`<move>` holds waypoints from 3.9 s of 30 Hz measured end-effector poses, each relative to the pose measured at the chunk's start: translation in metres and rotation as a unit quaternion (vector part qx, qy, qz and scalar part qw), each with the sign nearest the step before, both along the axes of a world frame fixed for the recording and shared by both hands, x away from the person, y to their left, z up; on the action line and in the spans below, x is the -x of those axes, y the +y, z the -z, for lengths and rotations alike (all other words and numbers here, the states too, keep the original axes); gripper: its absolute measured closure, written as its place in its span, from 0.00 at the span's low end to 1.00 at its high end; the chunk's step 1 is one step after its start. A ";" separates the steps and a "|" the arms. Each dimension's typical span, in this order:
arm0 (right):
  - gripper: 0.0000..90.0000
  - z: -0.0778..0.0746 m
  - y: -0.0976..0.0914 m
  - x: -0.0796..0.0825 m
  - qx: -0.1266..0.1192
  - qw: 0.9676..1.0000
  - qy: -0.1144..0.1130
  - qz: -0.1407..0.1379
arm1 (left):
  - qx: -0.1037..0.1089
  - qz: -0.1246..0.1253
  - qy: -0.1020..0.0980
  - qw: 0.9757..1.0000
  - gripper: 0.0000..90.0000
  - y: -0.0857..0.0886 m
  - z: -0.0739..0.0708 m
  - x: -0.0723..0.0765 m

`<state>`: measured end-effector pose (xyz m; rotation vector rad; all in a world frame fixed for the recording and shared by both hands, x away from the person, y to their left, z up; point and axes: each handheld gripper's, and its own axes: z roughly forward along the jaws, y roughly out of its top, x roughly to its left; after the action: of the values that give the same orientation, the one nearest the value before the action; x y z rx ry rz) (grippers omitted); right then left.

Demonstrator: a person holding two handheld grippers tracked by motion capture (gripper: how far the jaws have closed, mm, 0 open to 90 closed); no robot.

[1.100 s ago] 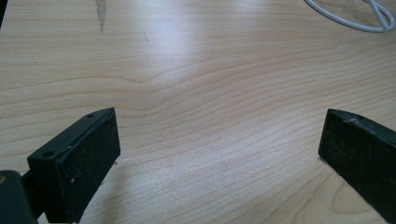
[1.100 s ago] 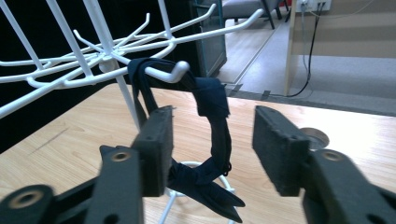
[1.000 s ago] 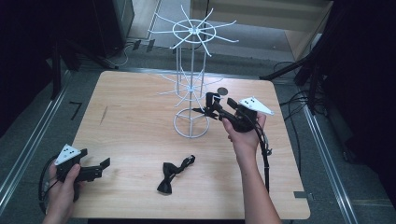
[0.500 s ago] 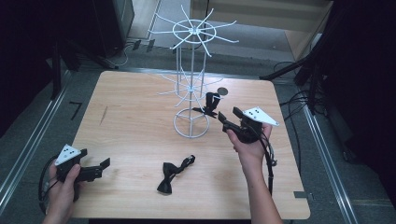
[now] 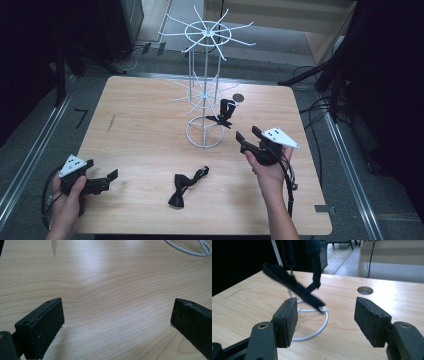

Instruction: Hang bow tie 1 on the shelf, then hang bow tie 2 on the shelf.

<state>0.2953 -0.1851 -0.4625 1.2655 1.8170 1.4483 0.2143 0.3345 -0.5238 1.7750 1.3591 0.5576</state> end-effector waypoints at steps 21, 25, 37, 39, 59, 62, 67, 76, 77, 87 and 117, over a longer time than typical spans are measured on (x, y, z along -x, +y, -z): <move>0.41 0.031 0.014 0.028 0.012 0.998 0.045 -0.035 | -0.002 0.002 0.001 1.000 0.00 0.000 0.000 0.000; 0.42 0.034 0.018 0.030 0.021 0.998 0.045 -0.045 | -0.003 0.003 0.001 1.000 0.00 -0.001 0.000 0.000; 0.49 0.046 0.033 0.037 0.033 0.994 0.067 -0.086 | 0.000 0.002 0.001 1.000 0.00 -0.001 0.000 0.000; 0.49 0.047 0.034 0.038 0.034 0.993 0.069 -0.087 | -0.001 0.003 0.001 1.000 0.00 -0.001 0.000 0.000; 0.52 0.064 0.062 0.044 0.056 0.986 0.094 -0.129 | 0.000 0.002 0.001 1.000 0.00 -0.001 0.000 0.000; 0.52 0.066 0.064 0.044 0.059 0.985 0.096 -0.132 | 0.000 0.002 0.001 1.000 0.00 -0.001 0.000 0.000; 0.52 0.069 0.071 0.046 0.065 0.983 0.099 -0.142 | 0.000 0.002 0.001 1.000 0.00 -0.001 0.000 0.000; 0.53 0.073 0.076 0.046 0.071 0.981 0.104 -0.148 | 0.000 0.001 0.001 1.000 0.00 -0.001 0.000 0.000; 0.54 0.074 0.078 0.047 0.073 0.980 0.106 -0.149 | -0.001 0.002 0.001 1.000 0.00 -0.001 0.000 0.000; 0.62 0.077 0.085 0.046 0.076 0.980 0.105 -0.153 | -0.001 0.004 0.001 1.000 0.00 -0.001 0.000 0.000; 1.00 0.062 0.096 0.051 0.043 0.985 0.050 -0.161 | -0.004 0.006 0.002 1.000 0.00 -0.001 0.000 -0.001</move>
<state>0.2447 -0.0893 -0.5247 1.0556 2.2073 1.4713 0.2148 0.3331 -0.5238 1.7900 1.3507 0.5529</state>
